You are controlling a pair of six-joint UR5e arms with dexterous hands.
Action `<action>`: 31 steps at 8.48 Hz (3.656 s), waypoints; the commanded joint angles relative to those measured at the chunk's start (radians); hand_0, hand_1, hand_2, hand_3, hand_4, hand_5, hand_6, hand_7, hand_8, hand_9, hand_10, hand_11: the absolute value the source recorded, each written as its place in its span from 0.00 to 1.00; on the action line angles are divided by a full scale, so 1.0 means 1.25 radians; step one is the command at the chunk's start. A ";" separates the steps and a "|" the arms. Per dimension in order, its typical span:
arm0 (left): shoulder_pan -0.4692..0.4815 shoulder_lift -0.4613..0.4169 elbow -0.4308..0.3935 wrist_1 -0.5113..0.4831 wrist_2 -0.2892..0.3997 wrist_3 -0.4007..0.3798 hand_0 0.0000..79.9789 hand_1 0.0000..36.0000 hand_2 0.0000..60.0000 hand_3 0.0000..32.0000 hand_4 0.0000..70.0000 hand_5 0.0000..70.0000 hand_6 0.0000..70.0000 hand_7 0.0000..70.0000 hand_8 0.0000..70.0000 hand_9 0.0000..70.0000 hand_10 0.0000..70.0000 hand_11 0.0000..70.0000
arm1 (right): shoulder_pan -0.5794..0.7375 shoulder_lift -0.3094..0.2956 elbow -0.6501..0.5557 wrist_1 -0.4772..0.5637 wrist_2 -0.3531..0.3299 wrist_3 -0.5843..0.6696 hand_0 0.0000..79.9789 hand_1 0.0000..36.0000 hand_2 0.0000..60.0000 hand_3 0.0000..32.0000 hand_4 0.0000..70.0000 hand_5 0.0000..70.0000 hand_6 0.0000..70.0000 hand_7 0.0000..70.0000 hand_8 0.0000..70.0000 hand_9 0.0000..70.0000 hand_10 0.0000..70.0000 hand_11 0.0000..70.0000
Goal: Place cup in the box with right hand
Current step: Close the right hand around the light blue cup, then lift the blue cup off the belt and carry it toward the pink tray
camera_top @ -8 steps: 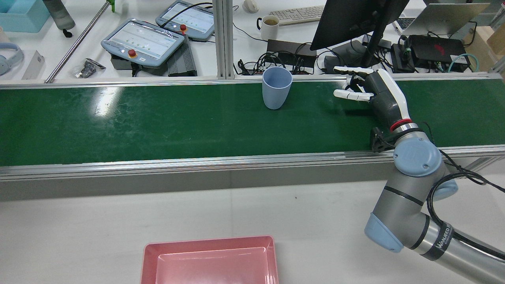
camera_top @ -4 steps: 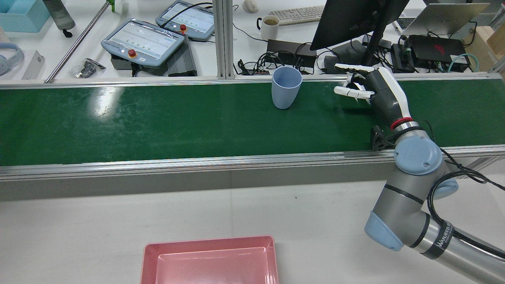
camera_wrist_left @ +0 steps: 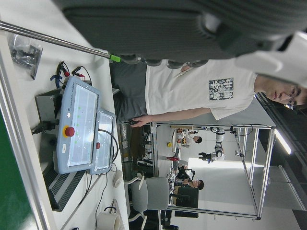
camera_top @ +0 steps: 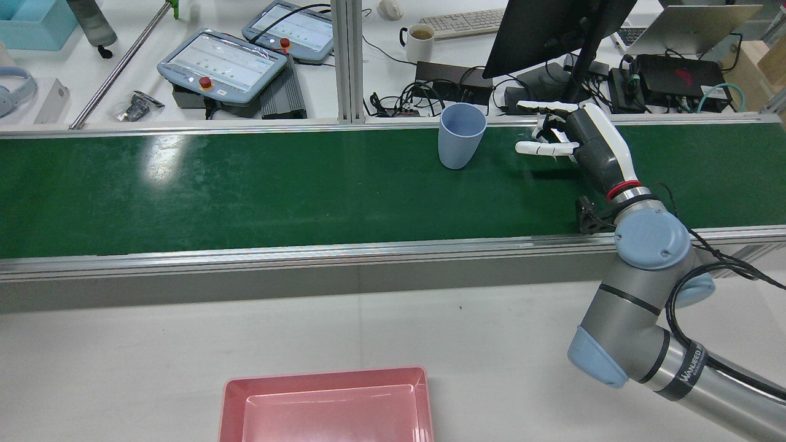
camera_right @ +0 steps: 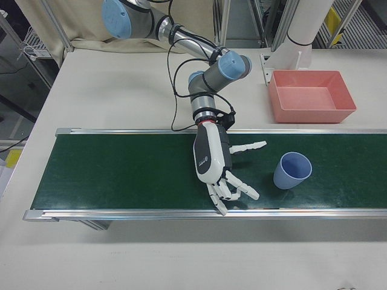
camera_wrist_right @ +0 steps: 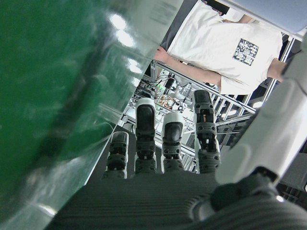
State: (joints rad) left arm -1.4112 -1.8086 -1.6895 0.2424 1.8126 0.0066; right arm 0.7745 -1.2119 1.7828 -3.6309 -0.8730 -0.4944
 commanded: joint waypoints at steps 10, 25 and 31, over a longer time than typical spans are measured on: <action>0.000 0.000 -0.001 0.000 0.000 0.000 0.00 0.00 0.00 0.00 0.00 0.00 0.00 0.00 0.00 0.00 0.00 0.00 | 0.005 0.004 0.002 0.000 -0.012 -0.009 0.57 0.08 0.00 0.17 0.39 0.06 0.37 1.00 0.43 0.78 0.17 0.24; 0.000 0.000 0.000 -0.001 0.000 0.000 0.00 0.00 0.00 0.00 0.00 0.00 0.00 0.00 0.00 0.00 0.00 0.00 | 0.048 0.006 0.294 -0.071 -0.115 -0.109 0.67 0.57 0.26 0.00 0.43 0.14 0.44 1.00 0.56 0.92 0.36 0.54; 0.000 0.000 -0.001 0.000 -0.001 0.001 0.00 0.00 0.00 0.00 0.00 0.00 0.00 0.00 0.00 0.00 0.00 0.00 | -0.261 0.045 0.446 -0.070 -0.132 -0.343 0.62 0.47 0.35 0.00 0.50 0.13 0.51 1.00 0.60 0.95 0.43 0.63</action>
State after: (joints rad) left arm -1.4113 -1.8086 -1.6895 0.2413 1.8126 0.0063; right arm 0.6259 -1.1890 2.3166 -3.7186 -1.0365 -0.8034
